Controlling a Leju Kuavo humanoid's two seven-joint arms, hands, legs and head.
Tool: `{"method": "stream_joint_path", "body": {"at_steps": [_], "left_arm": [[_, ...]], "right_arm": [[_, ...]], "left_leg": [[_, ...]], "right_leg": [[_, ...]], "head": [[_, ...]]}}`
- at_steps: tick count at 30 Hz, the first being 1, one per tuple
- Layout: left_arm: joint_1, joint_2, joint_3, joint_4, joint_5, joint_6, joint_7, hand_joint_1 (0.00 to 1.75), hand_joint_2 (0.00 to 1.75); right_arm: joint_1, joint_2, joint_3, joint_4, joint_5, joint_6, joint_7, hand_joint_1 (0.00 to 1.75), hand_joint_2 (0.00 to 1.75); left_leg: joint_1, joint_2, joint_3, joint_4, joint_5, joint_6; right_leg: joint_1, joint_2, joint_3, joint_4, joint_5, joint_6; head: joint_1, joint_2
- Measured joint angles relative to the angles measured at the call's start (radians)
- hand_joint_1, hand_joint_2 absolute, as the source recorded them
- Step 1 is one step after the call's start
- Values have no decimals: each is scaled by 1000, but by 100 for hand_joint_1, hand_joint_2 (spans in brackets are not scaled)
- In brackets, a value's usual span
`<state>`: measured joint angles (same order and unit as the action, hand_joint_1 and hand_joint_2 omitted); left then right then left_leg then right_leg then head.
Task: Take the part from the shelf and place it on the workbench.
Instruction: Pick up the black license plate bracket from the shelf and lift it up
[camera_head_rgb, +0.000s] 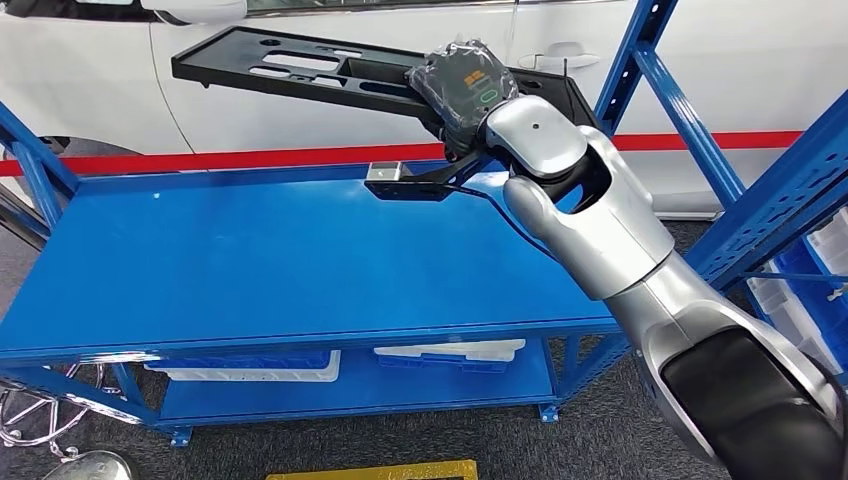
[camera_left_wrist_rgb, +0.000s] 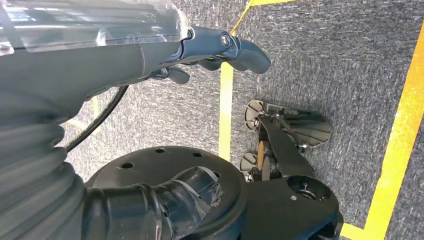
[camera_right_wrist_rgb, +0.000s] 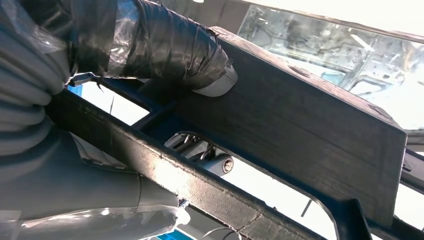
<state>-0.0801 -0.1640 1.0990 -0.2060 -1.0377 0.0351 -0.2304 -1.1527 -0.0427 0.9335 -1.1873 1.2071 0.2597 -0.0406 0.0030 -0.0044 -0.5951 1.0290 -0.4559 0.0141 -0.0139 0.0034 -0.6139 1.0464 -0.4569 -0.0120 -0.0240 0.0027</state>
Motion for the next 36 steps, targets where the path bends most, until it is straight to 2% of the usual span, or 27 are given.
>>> {"method": "stream_joint_path", "body": {"at_steps": [3,4,6,8,9,10,11,13,14,15,18,19,20,21,23,24,25,26,27,28,29,30,31,32,34,35,36], "left_arm": [[0,1,2,0,-2,0,1,0,175],[-1,1,3,0,-4,0,1,0,175],[-3,0,3,0,-6,0,2,0,175],[-4,0,4,0,-6,0,2,0,175],[-4,0,4,0,-6,0,2,0,175],[-4,0,5,0,-7,0,2,0,175],[-4,0,5,0,-7,0,2,0,175],[-4,0,6,0,-7,0,2,0,175],[-4,0,6,0,-7,0,2,0,175],[-5,0,6,0,-8,0,2,0,175],[-5,0,7,0,-11,3,2,0,175],[-4,0,8,0,-12,4,2,0,175],[-4,0,8,0,-12,4,1,0,175],[-5,0,8,0,-12,5,1,0,175],[-5,0,8,0,-12,5,1,0,175],[-5,0,8,0,-12,5,0,0,175],[-5,0,8,0,-12,5,0,0,175],[-6,0,8,0,-12,4,-1,0,175],[-6,0,9,0,-11,4,-2,0,175],[-6,0,9,0,-11,3,-3,0,175],[-7,1,9,0,-11,3,-3,0,175],[-7,2,9,0,-11,3,-3,0,175],[-8,3,9,0,-11,3,-2,0,175],[-8,3,9,0,-12,3,-1,0,175],[-9,3,10,0,-12,3,0,0,175],[-10,3,11,0,-12,3,1,0,175],[-10,2,12,0,-12,3,1,0,175]], "right_arm": [[-6,-4,1,-3,-9,0,0,175,175],[-8,-6,2,-4,-11,0,0,175,175],[-14,-10,2,-5,-16,0,1,175,175],[-16,-14,3,-5,-21,3,1,175,175],[-15,-16,4,-5,-23,4,1,175,175],[-15,-18,5,-5,-24,5,1,175,175],[-15,-20,5,-5,-24,6,1,175,175],[-17,-22,5,-5,-25,6,1,175,175],[-17,-23,5,-5,-25,6,1,175,175],[-18,-24,5,-6,-26,6,1,175,175],[-19,-27,5,-5,-28,5,3,175,175],[-19,-28,6,-5,-29,4,3,175,175],[-20,-28,6,-5,-29,4,3,175,175],[-20,-28,6,-5,-29,4,3,175,175],[-21,-28,7,-5,-29,4,3,175,175],[-20,-28,8,-5,-30,4,3,175,175],[-20,-28,10,-5,-30,4,3,175,175],[-20,-29,11,-5,-31,4,3,175,175],[-20,-29,12,-5,-32,4,3,175,175],[-20,-29,13,-5,-32,4,3,175,175],[-21,-30,13,-5,-32,4,3,175,175],[-22,-31,13,-5,-33,4,3,175,175],[-22,-31,13,-5,-33,4,3,175,175],[-23,-32,13,-5,-33,3,3,175,175],[-23,-34,14,-5,-34,3,3,175,175],[-25,-35,14,-5,-34,3,3,175,175],[-27,-37,14,-4,-34,3,3,175,175]], "left_leg": [[2,0,1,-7,10,12],[4,2,4,-16,18,17],[9,6,5,-32,31,26],[7,8,-1,-31,34,29],[7,8,-4,-27,35,29],[7,8,-9,-22,35,29],[8,7,-13,-16,34,28],[8,5,-23,-2,33,23],[7,4,-29,4,33,18],[6,3,-33,9,34,12],[6,1,-44,13,42,-8],[8,1,-51,20,31,-15],[10,2,-62,43,5,-20],[11,2,-79,86,-34,-25],[12,2,-118,211,-119,-31],[12,2,-128,263,-141,-33],[12,2,-125,288,-144,-33],[12,2,-104,277,-128,-32],[11,2,-64,229,-101,-28],[10,2,-15,158,-78,-23],[7,1,34,83,-66,-17],[4,1,69,28,-61,-12],[1,0,85,-5,-62,-8],[-2,-1,89,-18,-60,-5],[1,2,80,-28,-40,6],[4,5,74,-34,-27,14],[6,8,65,-39,-14,21]], "right_leg": [[0,1,2,-4,4,13],[1,1,-1,3,-7,16],[1,2,-29,75,-64,20],[0,1,-77,203,-131,23],[-1,1,-93,249,-146,26],[-3,0,-94,263,-142,28],[-5,0,-77,238,-119,29],[-10,-2,-6,115,-64,28],[-9,-2,21,62,-46,25],[-7,-1,35,30,-40,22],[-2,1,25,18,-29,5],[-4,0,20,15,-22,-5],[-5,-2,13,12,-14,-15],[-7,-3,4,10,-6,-23],[-4,-4,-16,10,9,-30],[-3,-4,-27,10,17,-31],[-1,-5,-38,11,25,-30],[0,-5,-47,11,33,-29],[0,-5,-56,12,40,-28],[1,-5,-62,12,47,-26],[2,-4,-67,12,53,-22],[2,-5,-70,10,61,-17],[1,-6,-71,7,69,-11],[0,-6,-72,3,78,-4],[0,-5,-76,-1,82,8],[0,-4,-82,12,61,12],[1,-4,-95,45,23,16]], "head": [[0,0],[0,0],[1,0],[1,0],[1,0],[1,0],[1,0],[1,0],[1,0],[1,0],[0,0],[0,0],[0,0],[0,0],[0,0],[0,0],[0,0],[0,0],[0,0],[0,0],[0,0],[0,0],[0,0],[0,0],[1,0],[1,0],[1,0]]}}
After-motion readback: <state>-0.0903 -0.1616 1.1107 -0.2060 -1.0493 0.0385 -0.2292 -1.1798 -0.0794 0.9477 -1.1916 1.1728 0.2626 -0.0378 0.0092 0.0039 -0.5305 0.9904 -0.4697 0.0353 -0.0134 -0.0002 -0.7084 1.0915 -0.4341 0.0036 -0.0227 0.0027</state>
